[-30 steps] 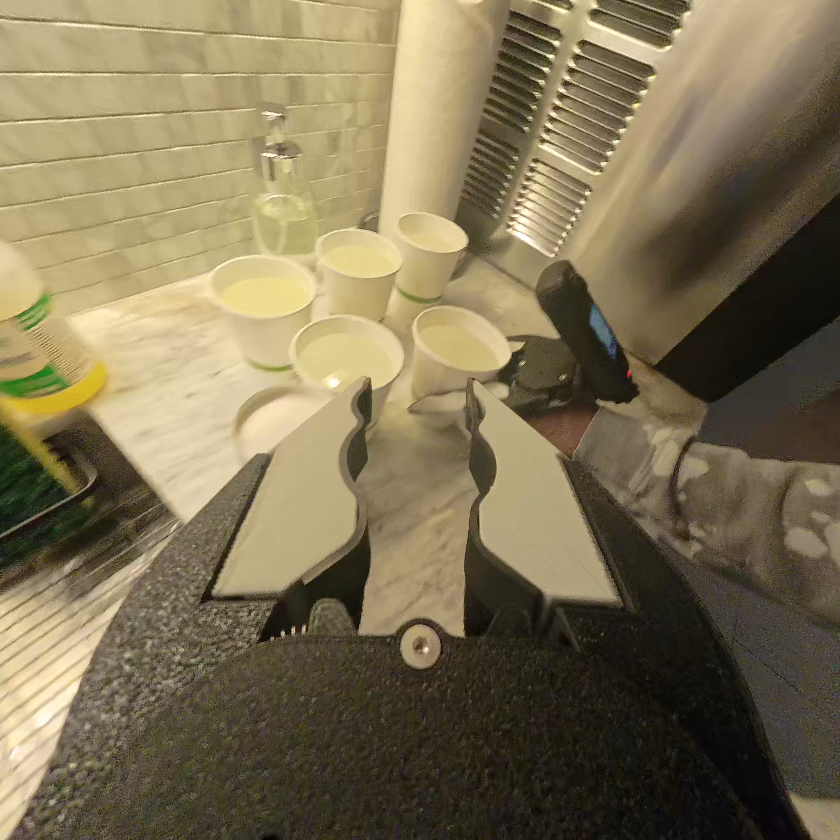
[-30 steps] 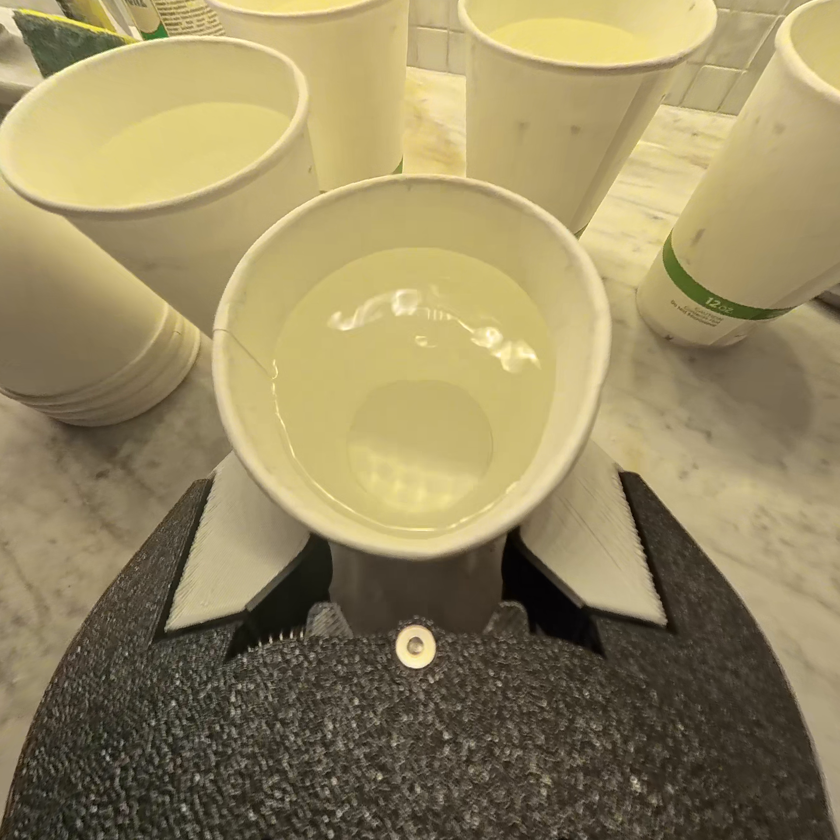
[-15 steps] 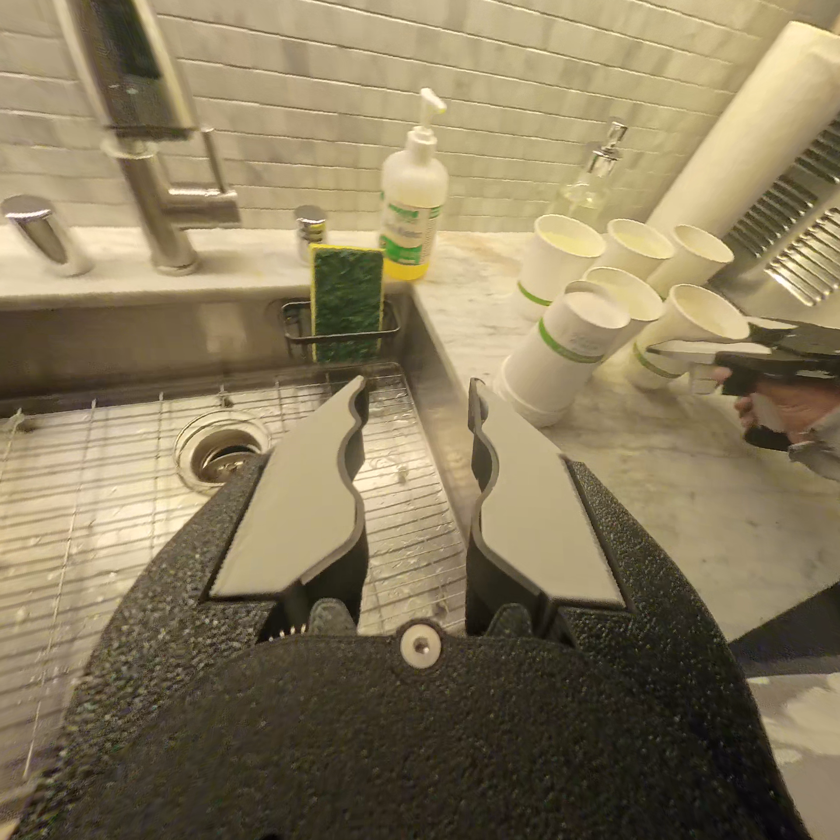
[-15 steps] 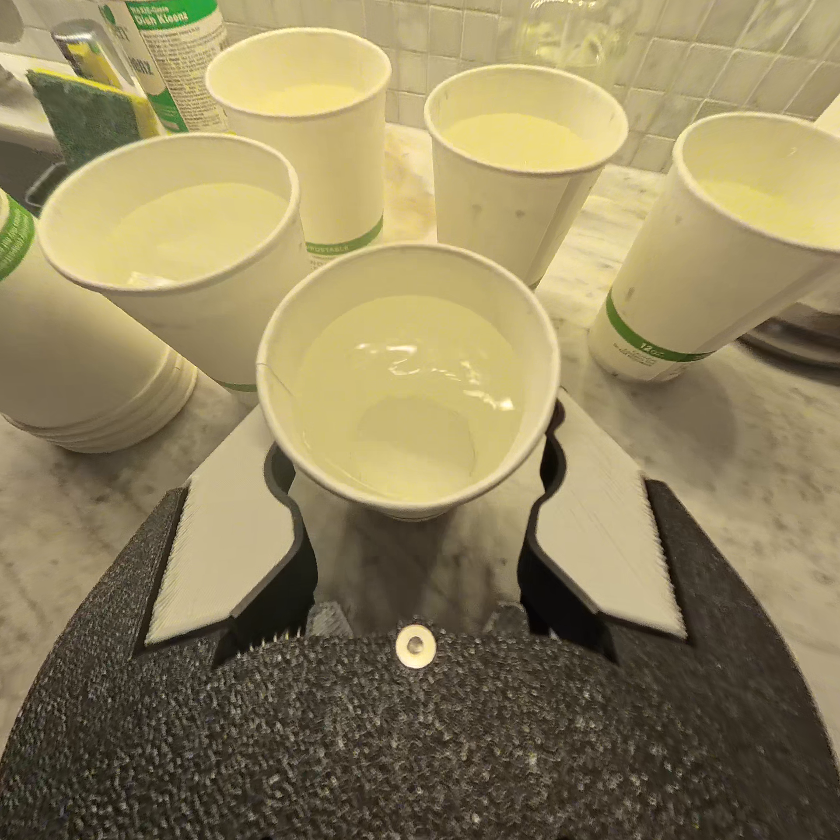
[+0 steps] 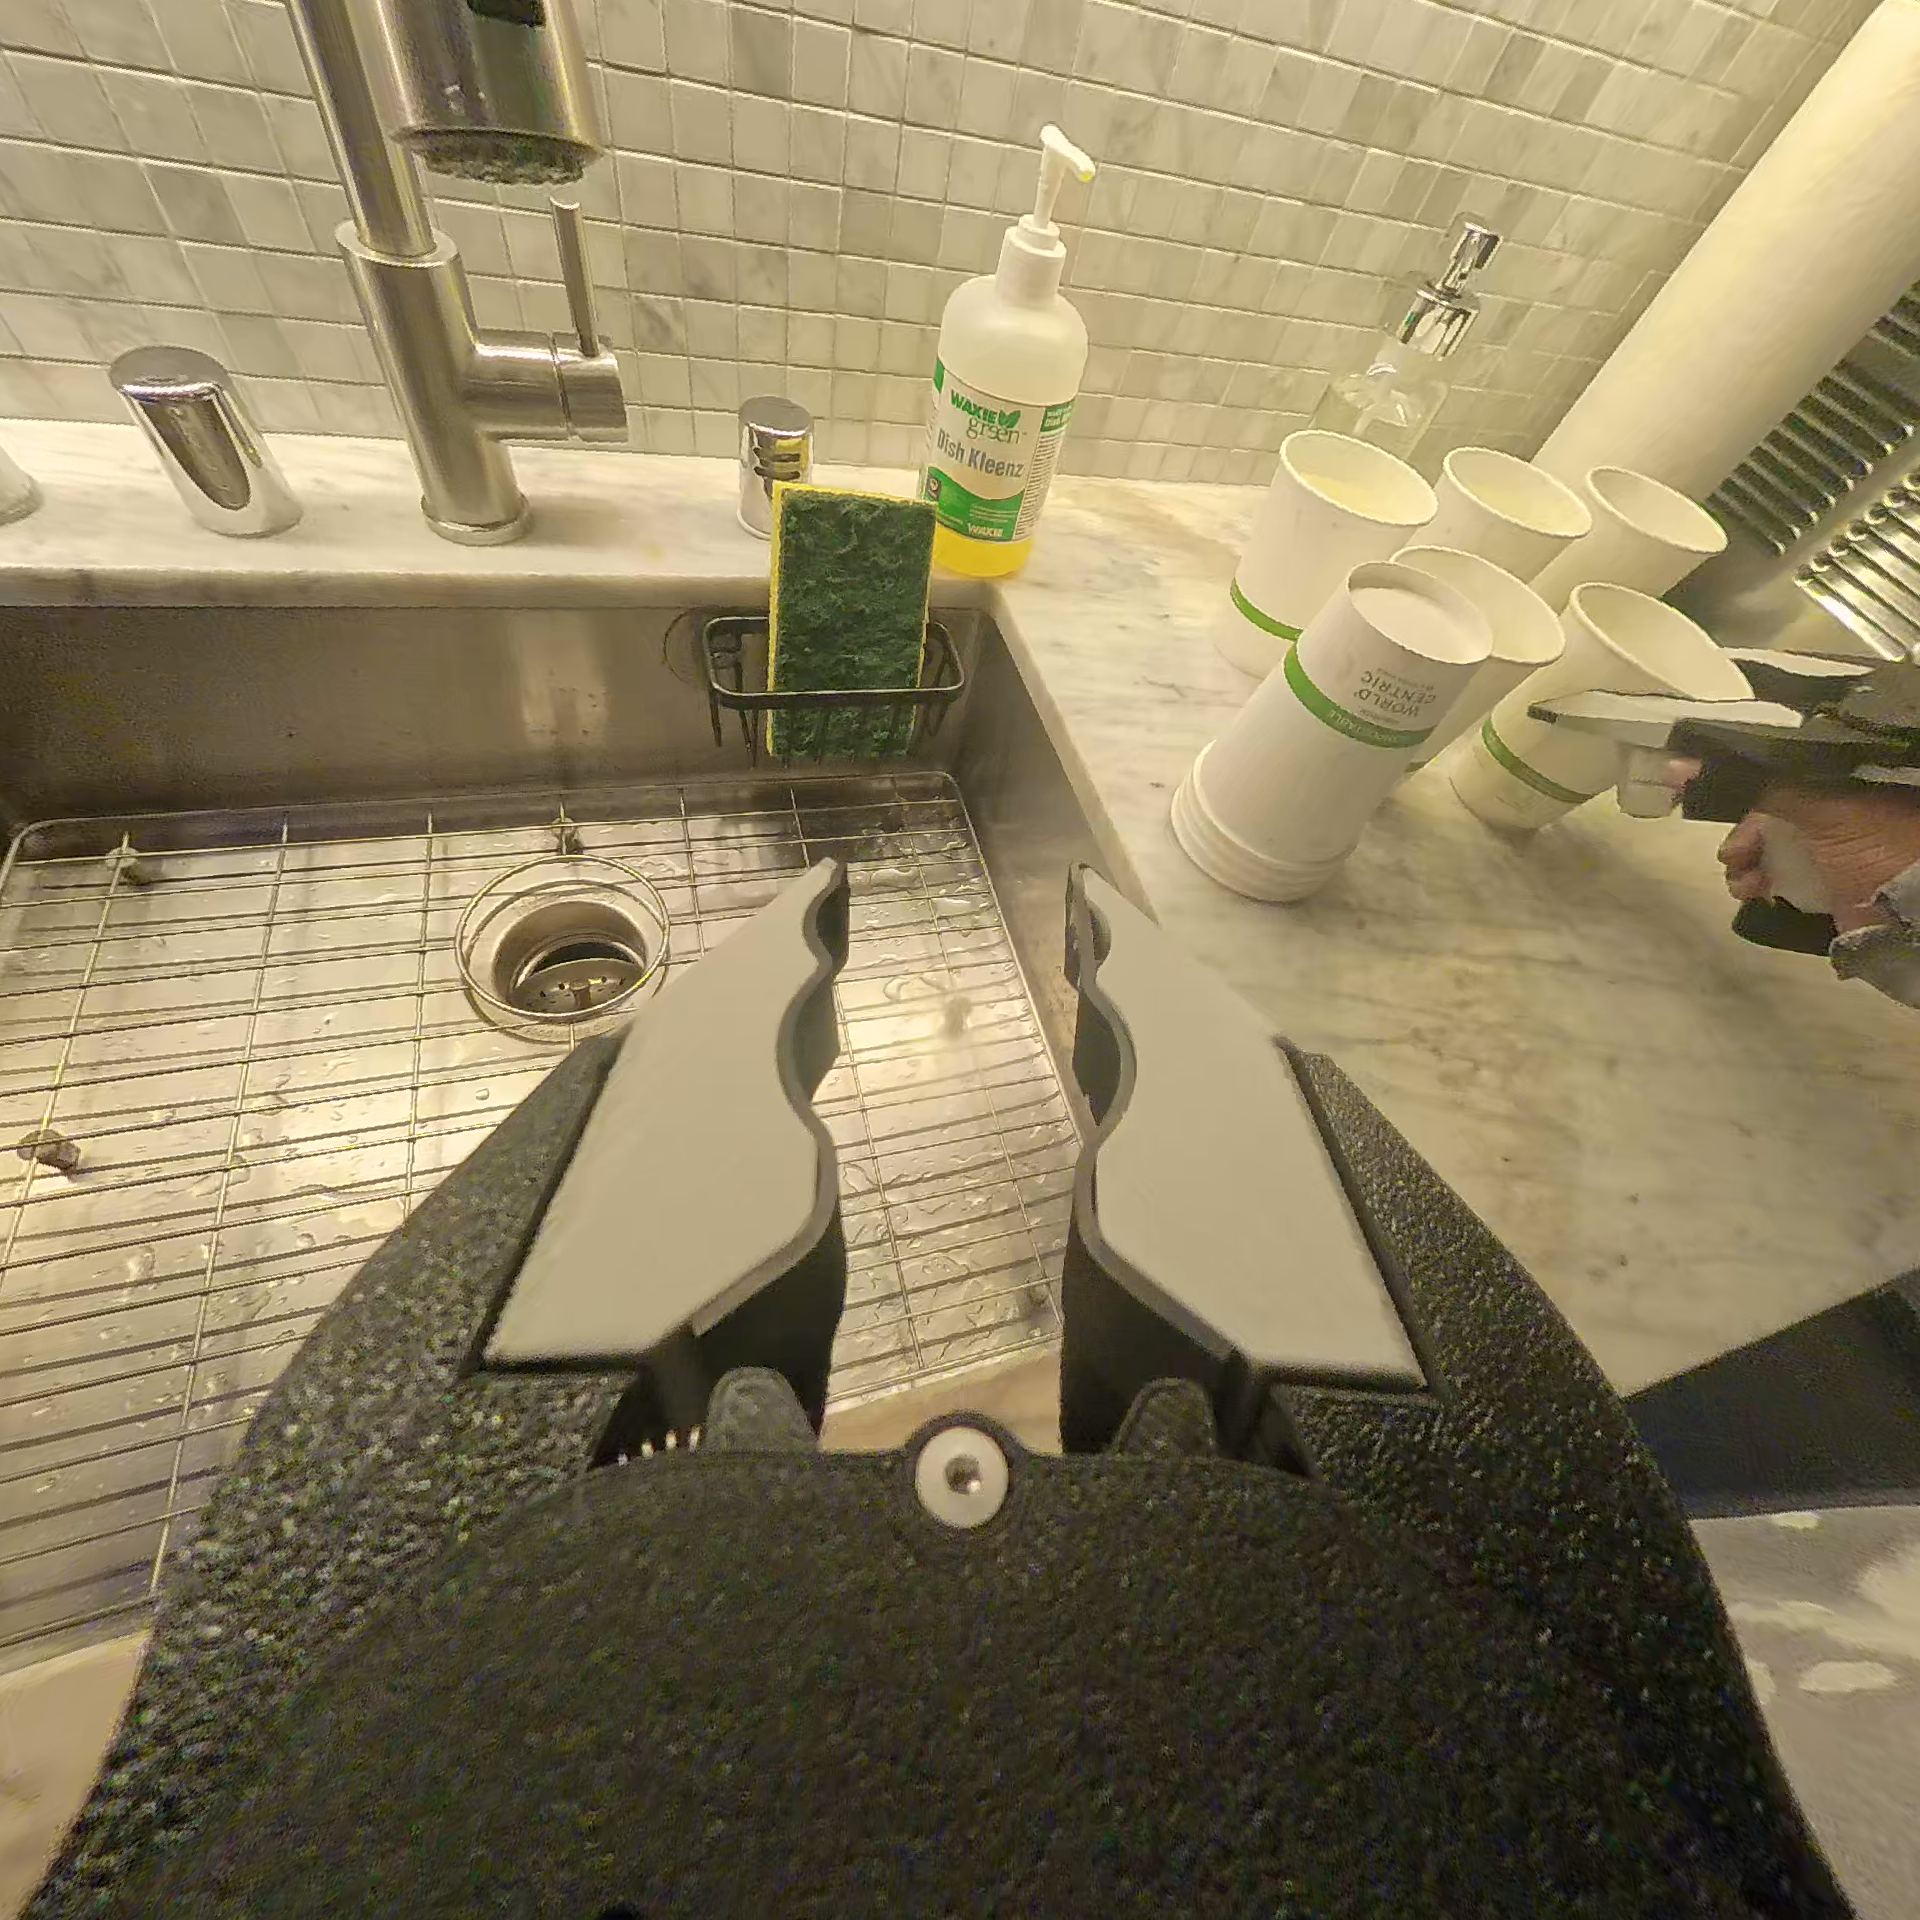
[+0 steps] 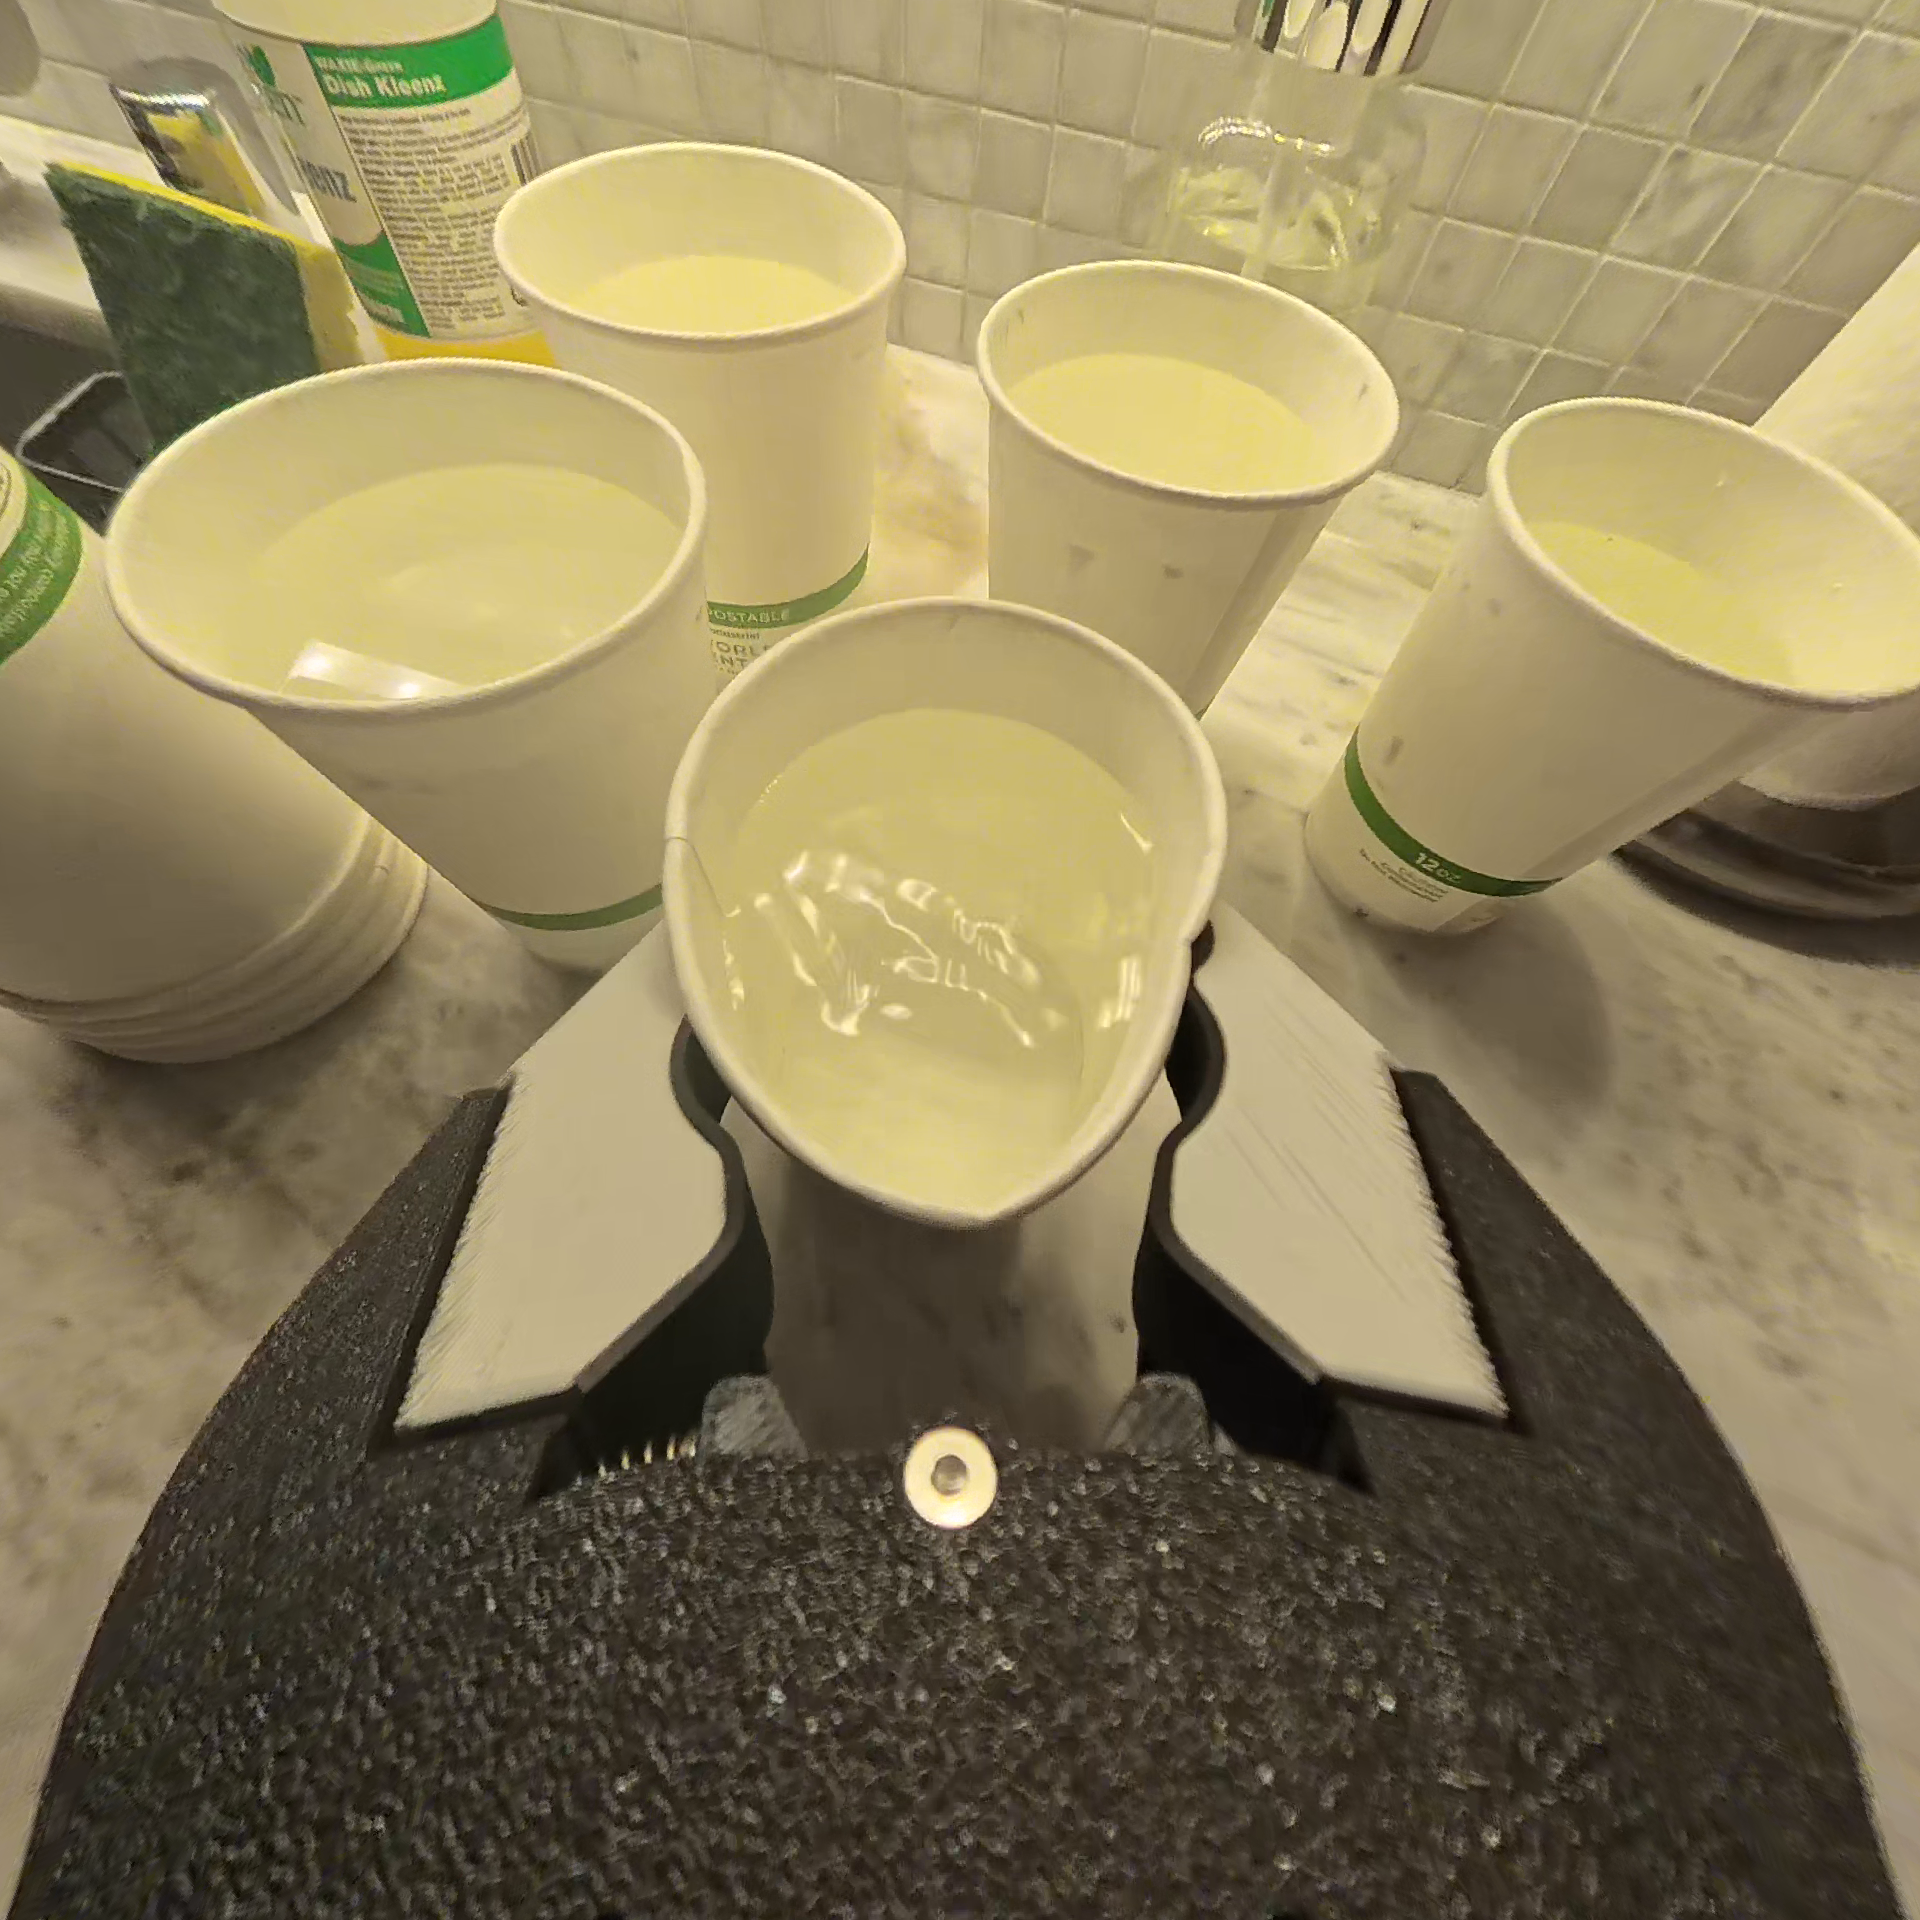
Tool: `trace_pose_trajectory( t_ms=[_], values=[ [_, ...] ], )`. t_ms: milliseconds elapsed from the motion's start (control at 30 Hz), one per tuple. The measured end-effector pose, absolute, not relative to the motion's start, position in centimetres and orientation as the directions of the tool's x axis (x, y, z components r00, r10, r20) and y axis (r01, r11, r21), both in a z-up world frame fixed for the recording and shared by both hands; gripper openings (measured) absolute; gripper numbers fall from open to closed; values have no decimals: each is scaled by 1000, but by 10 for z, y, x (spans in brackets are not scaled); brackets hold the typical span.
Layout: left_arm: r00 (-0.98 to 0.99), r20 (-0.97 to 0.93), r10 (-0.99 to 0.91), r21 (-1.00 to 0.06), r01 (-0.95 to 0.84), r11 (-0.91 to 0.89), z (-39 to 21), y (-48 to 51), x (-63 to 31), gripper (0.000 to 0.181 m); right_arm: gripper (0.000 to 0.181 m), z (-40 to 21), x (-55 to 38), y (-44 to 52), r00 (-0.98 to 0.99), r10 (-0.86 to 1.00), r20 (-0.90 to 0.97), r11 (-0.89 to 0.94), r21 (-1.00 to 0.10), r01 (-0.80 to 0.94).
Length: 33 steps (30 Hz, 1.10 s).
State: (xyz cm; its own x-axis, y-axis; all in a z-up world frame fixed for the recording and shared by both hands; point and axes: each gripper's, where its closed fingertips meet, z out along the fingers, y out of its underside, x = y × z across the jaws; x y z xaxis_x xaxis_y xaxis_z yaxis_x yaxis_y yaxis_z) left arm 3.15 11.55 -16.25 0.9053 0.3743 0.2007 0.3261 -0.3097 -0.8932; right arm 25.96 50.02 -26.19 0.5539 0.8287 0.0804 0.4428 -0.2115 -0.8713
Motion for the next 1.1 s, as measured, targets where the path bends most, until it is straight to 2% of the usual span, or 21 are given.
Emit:
trace_pose_trajectory(
  t_ms=[233,433,700,867,1000,1067,1100],
  values=[
    [902,197,383,-896,325,-304,-160,107,27,41,95,-264,258,504,570,818,81,-228,-863,450],
    [897,198,395,-900,326,-290,-157,97,17,41,112,-261,266,495,578,812,78,-245,-854,459],
    [885,194,423,-916,318,-245,-145,71,-9,44,108,-220,309,451,650,759,48,-248,-901,356],
    [878,195,437,-924,314,-220,-141,48,-34,52,89,-183,301,398,641,768,-12,-234,-936,262],
    [872,208,443,-927,320,-194,-140,28,-60,60,52,-159,271,352,611,791,-30,-191,-961,200],
    [872,215,440,-929,322,-184,-139,18,-74,60,24,-152,249,332,586,810,-14,-171,-962,213],
    [874,218,435,-928,324,-185,-140,13,-82,60,17,-151,236,325,565,825,10,-155,-957,243]
  ],
)
